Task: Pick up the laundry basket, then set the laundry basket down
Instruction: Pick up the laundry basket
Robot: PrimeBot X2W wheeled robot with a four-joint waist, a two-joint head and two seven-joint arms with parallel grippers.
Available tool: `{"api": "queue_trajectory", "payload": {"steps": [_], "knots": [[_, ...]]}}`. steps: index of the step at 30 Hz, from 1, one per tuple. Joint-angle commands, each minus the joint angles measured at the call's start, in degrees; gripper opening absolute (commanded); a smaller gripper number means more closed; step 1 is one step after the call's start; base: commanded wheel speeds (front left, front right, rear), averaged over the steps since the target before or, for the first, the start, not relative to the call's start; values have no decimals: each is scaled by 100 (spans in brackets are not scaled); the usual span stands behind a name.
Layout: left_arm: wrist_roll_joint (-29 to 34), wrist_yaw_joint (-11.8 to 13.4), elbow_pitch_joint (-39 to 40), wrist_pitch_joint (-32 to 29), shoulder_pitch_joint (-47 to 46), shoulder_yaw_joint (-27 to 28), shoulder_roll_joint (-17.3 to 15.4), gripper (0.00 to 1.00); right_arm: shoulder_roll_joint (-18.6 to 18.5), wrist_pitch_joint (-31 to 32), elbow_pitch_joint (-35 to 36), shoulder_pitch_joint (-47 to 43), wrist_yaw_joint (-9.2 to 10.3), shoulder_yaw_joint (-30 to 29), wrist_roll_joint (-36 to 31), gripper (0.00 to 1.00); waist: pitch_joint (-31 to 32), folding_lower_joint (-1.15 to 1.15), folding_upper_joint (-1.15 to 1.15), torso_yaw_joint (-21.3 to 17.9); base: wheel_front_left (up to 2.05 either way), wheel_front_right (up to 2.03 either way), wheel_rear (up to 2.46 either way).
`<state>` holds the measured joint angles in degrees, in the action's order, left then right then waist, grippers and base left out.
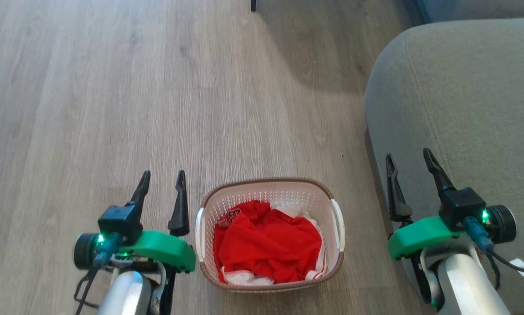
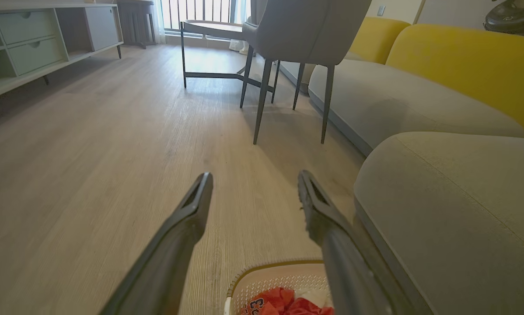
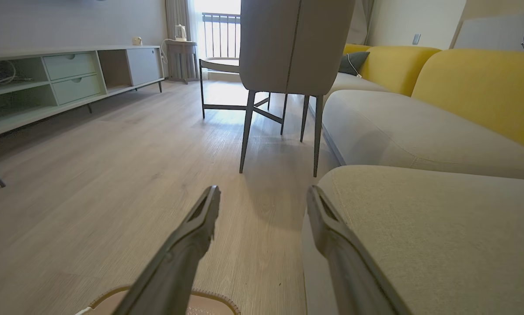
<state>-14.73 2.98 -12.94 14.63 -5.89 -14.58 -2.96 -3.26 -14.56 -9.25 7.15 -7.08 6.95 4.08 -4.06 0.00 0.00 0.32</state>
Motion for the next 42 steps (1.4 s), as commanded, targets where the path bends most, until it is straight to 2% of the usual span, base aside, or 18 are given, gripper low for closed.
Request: {"api": "queue_trajectory", "payload": {"steps": [1, 6, 15, 20, 30, 42], "knots": [[-37, 2, 110, 37, -276, 140, 8, 100, 38, -44, 157, 289, -41, 104, -32, 100, -108, 0, 0, -1, 0, 0, 0], [-82, -43, -370, 37, -432, 15, 8, 100, 38, -44, -124, 393, -41, 112, -80, 100, -514, 0, 0, -5, 0, 0, 0], [-169, -94, -1069, 37, -1116, -175, 8, 100, 29, -44, -514, 907, -41, 212, -138, 100, -1612, 0, 0, 7, 0, 0, 0], [102, -124, -1577, 37, -1616, -349, 8, 100, 27, -44, -1059, 1298, -41, 195, 6, 100, -2226, 0, 0, 25, 0, 0, 0], [-242, -225, -2706, 37, -2646, -682, 8, 100, -19, -44, -2102, 2128, -41, 269, 99, 100, -3275, 0, 0, 177, 0, 0, 0], [-663, -259, -3659, 37, -3515, -1175, 8, 100, -19, -44, -3162, 2922, -41, 296, 368, 100, -4023, 0, 0, 267, 0, 0, 0]]}}
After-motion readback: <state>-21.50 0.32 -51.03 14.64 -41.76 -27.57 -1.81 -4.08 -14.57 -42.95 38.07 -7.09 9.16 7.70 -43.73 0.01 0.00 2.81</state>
